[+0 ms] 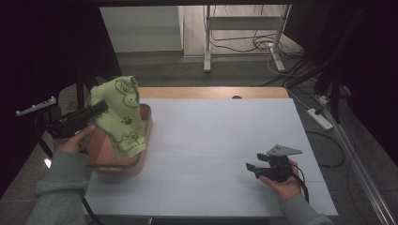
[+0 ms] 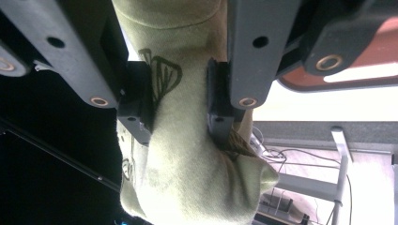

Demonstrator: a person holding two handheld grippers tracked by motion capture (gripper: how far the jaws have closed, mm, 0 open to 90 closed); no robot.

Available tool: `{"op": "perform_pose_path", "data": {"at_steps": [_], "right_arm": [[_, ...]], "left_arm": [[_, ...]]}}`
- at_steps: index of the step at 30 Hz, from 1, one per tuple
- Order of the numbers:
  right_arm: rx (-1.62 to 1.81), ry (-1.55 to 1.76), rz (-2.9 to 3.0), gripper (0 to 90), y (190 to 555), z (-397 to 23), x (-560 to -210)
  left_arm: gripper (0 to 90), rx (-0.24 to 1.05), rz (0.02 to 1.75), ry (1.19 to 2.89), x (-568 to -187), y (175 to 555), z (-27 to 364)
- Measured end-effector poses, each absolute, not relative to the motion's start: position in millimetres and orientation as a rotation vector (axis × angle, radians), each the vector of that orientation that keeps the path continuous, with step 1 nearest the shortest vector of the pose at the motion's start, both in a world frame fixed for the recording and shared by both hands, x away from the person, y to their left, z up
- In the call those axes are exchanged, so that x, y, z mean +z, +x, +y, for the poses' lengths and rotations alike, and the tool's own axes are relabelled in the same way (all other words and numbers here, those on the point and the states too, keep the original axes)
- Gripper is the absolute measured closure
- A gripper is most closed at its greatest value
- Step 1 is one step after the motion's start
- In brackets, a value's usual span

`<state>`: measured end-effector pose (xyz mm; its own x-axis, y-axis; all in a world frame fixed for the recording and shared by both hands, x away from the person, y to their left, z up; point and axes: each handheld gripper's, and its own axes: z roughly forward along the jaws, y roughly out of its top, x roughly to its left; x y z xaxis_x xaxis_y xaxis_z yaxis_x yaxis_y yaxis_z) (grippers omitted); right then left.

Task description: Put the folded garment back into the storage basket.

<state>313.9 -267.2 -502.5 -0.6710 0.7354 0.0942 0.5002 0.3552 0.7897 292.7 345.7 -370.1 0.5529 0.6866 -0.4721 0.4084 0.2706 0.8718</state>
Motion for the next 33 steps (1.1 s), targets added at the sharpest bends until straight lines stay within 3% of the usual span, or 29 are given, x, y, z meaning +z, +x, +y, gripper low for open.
{"op": "perform_pose_path", "data": {"at_steps": [33], "right_arm": [[1.209, 1.098, 2.351, 35.1, 314, -267, -504]], "left_arm": [[67.3, 0.206, 1.149, 1.389, -413, 312, 372]]}}
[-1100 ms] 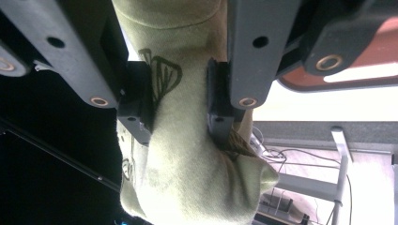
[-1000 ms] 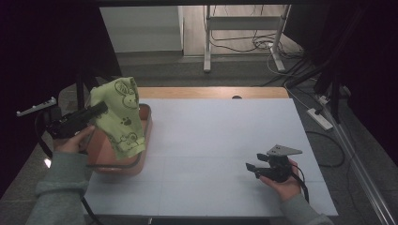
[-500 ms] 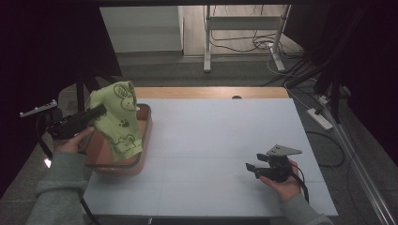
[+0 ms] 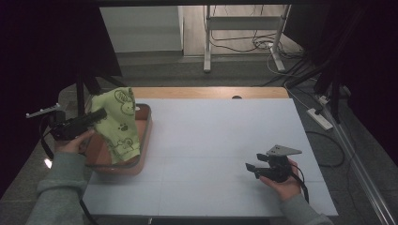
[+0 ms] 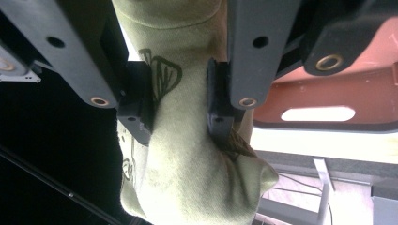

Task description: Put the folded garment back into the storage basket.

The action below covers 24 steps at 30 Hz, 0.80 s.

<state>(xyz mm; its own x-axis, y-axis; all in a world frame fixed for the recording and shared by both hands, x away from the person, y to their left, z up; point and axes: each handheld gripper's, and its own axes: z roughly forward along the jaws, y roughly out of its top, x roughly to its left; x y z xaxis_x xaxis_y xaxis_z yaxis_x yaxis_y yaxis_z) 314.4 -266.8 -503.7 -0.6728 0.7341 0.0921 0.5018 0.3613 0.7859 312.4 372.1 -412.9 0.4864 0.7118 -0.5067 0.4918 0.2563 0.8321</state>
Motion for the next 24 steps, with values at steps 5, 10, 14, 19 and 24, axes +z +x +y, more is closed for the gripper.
{"op": "perform_pose_path", "data": {"at_steps": [5, 10, 14, 19, 24], "right_arm": [[1.209, 1.098, 2.352, 35.1, 314, -267, -504], [1.207, 1.098, 2.352, 35.1, 315, -267, -504], [1.210, 1.099, 2.350, 35.1, 314, -266, -504], [1.209, 1.100, 2.351, 35.1, 314, -266, -504], [1.208, 1.100, 2.351, 35.0, 314, -266, -504]], "left_arm": [[67.3, 0.207, 1.162, 1.390, -417, 313, 379], [67.3, 0.202, 1.177, 1.388, -422, 314, 383], [67.3, 0.190, 1.186, 1.396, -427, 317, 383], [67.3, 0.168, 1.179, 1.420, -430, 320, 378], [67.3, 0.153, 1.179, 1.439, -432, 325, 373]]}}
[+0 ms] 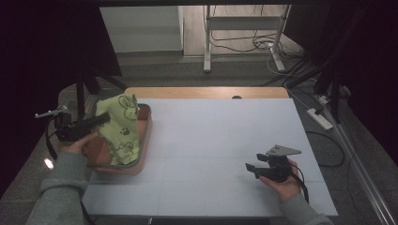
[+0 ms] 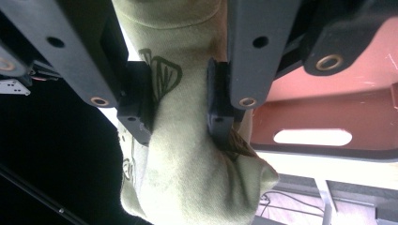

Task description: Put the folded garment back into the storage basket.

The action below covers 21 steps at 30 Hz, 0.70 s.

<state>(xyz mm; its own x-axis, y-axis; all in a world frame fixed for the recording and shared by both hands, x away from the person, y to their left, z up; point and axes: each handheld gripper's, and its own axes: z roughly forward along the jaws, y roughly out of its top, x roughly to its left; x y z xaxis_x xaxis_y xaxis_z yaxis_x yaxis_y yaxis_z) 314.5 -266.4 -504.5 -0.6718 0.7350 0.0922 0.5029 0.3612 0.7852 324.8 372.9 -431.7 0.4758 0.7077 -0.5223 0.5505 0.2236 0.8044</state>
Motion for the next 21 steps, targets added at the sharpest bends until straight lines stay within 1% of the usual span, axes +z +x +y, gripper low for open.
{"op": "perform_pose_path", "data": {"at_steps": [21], "right_arm": [[1.204, 1.104, 2.353, 35.0, 315, -267, -505]], "left_arm": [[67.2, 0.114, 1.298, 1.538, -453, 353, 368]]}}
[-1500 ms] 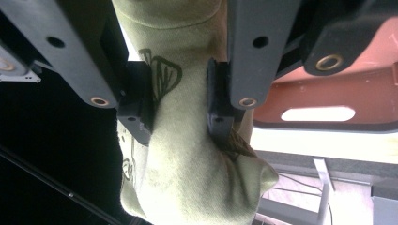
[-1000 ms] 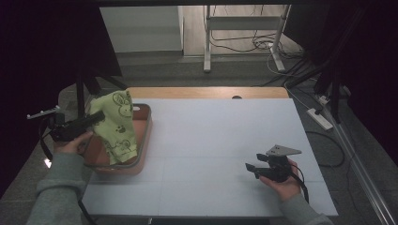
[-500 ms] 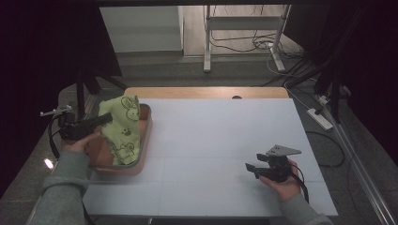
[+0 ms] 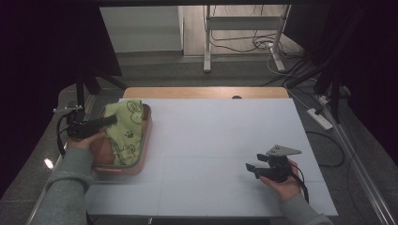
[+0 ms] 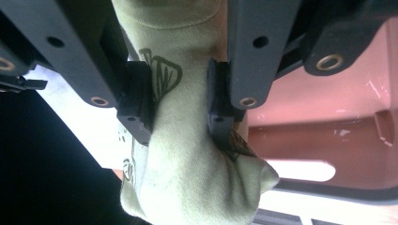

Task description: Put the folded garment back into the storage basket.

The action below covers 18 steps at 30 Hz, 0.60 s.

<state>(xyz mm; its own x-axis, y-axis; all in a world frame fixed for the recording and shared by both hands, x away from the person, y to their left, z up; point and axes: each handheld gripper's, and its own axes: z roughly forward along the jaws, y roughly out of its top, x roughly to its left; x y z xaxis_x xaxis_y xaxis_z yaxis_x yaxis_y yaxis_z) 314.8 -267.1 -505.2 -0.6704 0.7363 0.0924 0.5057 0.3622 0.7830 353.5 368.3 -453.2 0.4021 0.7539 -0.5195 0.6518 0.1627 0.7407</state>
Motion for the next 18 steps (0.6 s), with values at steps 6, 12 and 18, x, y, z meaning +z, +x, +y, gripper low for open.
{"op": "perform_pose_path", "data": {"at_steps": [6, 12, 18], "right_arm": [[1.204, 1.104, 2.352, 35.0, 314.9, -267.3, -505.6], [1.203, 1.104, 2.353, 35.0, 315.0, -267.6, -505.8], [1.203, 1.104, 2.353, 35.0, 315.0, -267.6, -505.8]], "left_arm": [[67.1, 0.101, 1.329, 1.542, -458.7, 358.7, 370.9], [67.1, 0.103, 1.347, 1.554, -461.4, 360.9, 371.7], [67.0, 0.121, 1.360, 1.597, -462.8, 363.0, 367.9]]}}
